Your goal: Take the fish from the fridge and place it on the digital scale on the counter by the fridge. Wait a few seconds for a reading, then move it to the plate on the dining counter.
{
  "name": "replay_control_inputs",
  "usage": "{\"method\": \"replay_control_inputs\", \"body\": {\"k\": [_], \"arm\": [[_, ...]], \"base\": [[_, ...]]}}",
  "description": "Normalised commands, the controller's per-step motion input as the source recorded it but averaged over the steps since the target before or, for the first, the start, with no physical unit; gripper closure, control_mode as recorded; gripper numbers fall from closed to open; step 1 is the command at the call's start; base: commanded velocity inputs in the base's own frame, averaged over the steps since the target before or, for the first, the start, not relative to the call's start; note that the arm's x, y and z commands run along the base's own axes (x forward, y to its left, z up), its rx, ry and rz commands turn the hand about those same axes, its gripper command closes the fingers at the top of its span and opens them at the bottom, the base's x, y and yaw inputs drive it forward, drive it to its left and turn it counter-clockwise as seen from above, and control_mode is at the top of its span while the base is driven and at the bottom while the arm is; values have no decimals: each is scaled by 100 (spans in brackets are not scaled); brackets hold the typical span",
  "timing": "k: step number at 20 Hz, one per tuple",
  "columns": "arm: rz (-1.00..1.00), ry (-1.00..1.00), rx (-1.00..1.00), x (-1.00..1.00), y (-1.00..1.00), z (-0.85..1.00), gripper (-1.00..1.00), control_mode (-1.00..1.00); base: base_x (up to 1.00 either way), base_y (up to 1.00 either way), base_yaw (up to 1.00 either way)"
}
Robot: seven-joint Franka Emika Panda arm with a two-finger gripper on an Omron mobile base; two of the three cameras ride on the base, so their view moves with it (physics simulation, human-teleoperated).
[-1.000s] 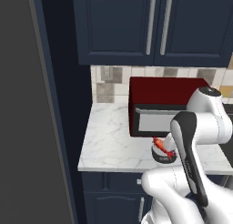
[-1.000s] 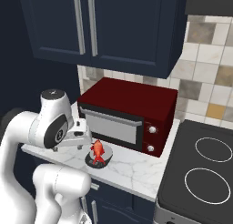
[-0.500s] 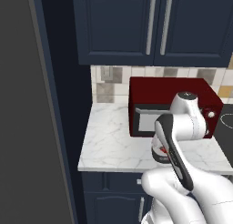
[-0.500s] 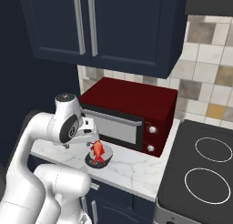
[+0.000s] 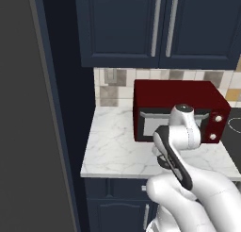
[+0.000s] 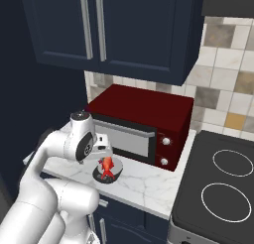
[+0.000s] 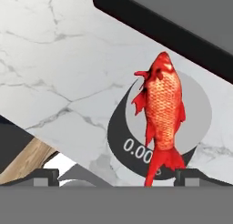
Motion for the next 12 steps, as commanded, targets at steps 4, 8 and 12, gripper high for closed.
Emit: {"method": "replay_control_inputs", "body": {"k": [4, 8, 12], "arm": [[0, 0, 1, 38, -4, -31, -100, -100], [0, 0, 6, 17, -10, -11, -100, -100], [0, 0, 10, 2, -13, -1, -100, -100]], "base": [[0, 0, 0], [0, 0, 0], [0, 0, 0]]}}
